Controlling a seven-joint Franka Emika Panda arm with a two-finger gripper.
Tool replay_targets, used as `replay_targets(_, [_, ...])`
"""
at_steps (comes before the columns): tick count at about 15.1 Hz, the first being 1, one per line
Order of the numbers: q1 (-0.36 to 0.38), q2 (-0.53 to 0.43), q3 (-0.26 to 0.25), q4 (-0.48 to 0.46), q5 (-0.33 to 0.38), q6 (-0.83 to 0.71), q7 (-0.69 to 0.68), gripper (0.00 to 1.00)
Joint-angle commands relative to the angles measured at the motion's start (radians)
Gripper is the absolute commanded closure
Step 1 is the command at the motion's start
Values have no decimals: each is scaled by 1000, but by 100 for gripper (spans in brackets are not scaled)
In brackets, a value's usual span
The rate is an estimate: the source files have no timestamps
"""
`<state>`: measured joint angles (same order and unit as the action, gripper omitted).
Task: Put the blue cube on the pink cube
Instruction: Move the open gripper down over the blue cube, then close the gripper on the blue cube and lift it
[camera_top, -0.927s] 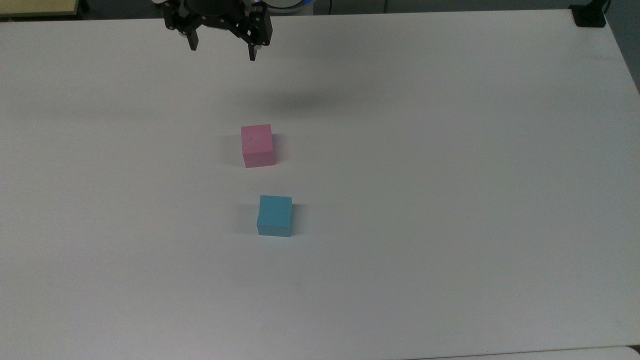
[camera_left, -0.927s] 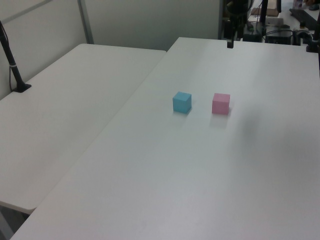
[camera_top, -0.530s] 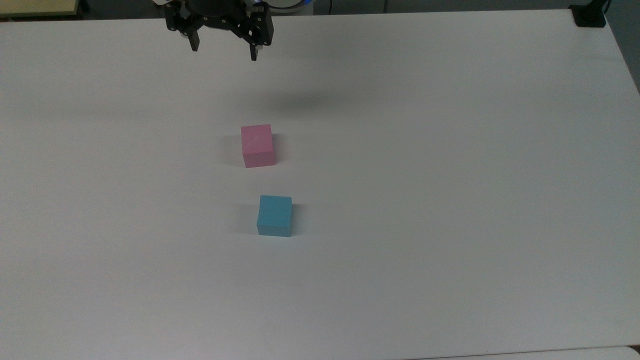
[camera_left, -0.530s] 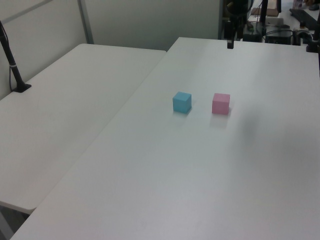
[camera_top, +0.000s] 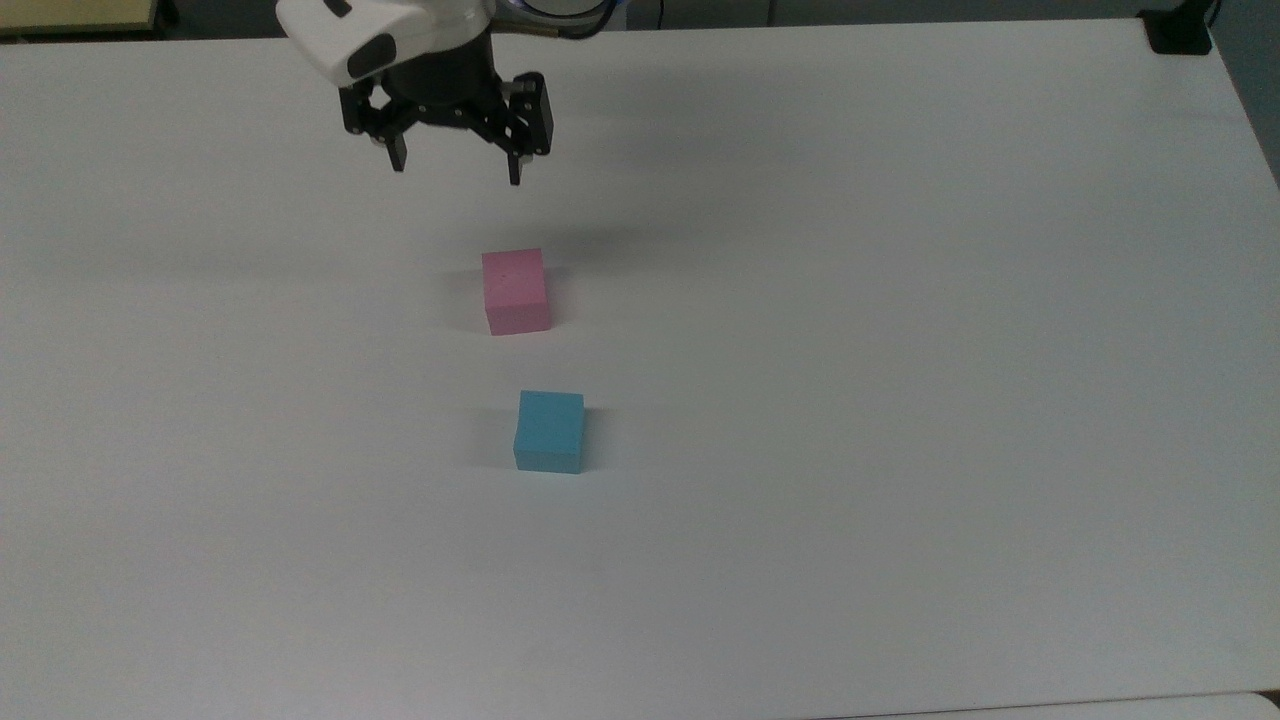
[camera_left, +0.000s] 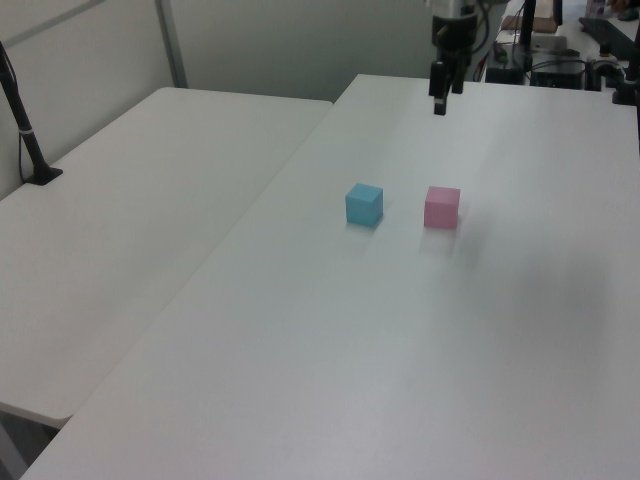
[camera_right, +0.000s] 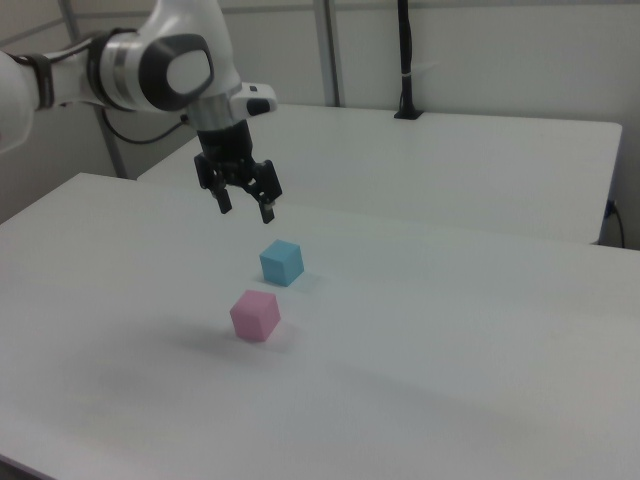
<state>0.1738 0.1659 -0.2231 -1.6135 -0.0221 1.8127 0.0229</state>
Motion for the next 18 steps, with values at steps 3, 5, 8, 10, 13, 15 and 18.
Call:
replay_targets(3, [9, 255, 2, 99, 36, 255, 24, 0])
replay_targets(5, [18, 351, 7, 124, 34, 376, 57, 0])
replay_targets(8, [62, 441, 10, 127, 30, 514, 118, 0])
replay_targets(10, [72, 452, 24, 129, 31, 525, 138, 0])
replay_targets(13, [72, 452, 25, 127, 31, 525, 141, 0])
replay_targets(15, [69, 454, 25, 126, 30, 527, 135, 0])
replay_targets(18, [70, 460, 25, 119, 16, 527, 123, 0])
